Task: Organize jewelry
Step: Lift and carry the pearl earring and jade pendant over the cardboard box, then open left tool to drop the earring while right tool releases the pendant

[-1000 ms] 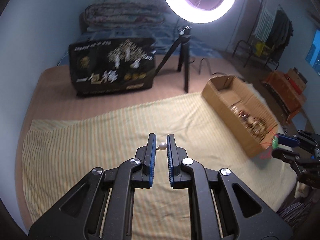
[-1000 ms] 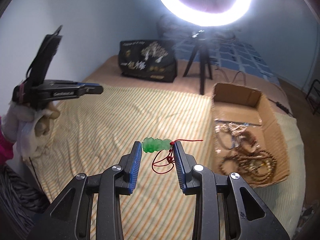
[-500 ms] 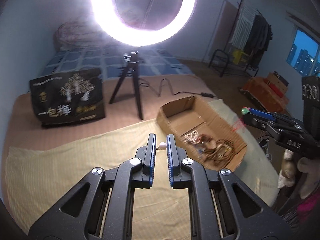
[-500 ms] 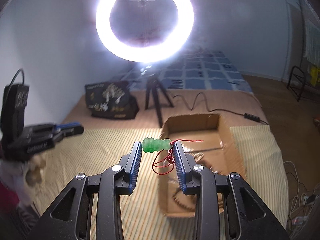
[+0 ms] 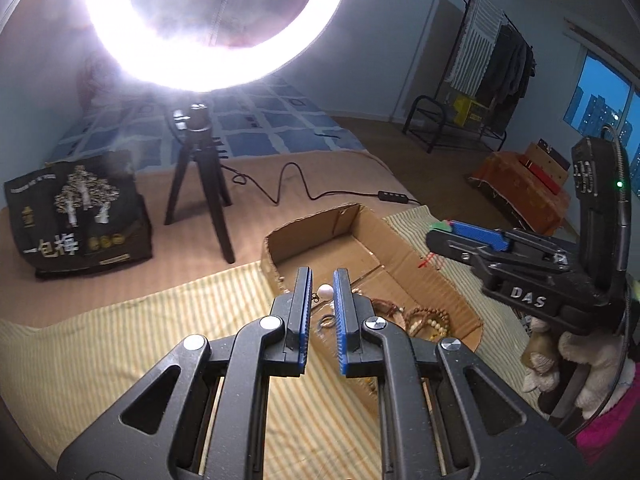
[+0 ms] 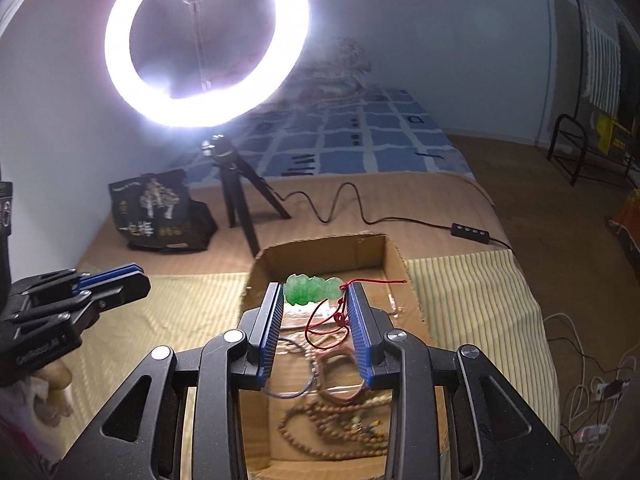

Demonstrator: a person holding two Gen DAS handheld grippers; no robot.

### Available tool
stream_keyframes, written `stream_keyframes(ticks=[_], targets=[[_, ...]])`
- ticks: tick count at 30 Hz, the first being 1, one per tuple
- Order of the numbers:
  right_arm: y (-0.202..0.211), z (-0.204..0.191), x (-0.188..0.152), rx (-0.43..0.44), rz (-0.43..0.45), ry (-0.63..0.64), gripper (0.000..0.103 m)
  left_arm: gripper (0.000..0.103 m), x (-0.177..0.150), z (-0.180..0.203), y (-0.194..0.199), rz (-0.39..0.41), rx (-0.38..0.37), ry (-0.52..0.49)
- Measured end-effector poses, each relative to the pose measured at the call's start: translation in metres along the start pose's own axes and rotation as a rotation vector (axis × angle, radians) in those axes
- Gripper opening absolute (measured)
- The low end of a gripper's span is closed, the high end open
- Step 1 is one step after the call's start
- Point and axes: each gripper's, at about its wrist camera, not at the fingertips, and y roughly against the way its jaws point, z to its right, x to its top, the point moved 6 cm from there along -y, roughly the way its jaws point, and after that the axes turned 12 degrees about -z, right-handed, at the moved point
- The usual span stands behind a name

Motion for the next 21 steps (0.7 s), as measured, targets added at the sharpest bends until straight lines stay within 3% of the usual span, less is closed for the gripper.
stream_keyframes(ticks=[19, 21], targets=[[-0.035, 0.031, 0.011, 0.005, -0.036, -0.116, 0.031, 0.009, 0.002, 0.025, -0.047, -0.051, -0.019, -0.022], [-0.034, 0.034, 0.011, 0.008, -0.032, -0.131, 0.043, 0.009, 0.002, 0.027, -0.047, -0.050, -0.017, -0.031]])
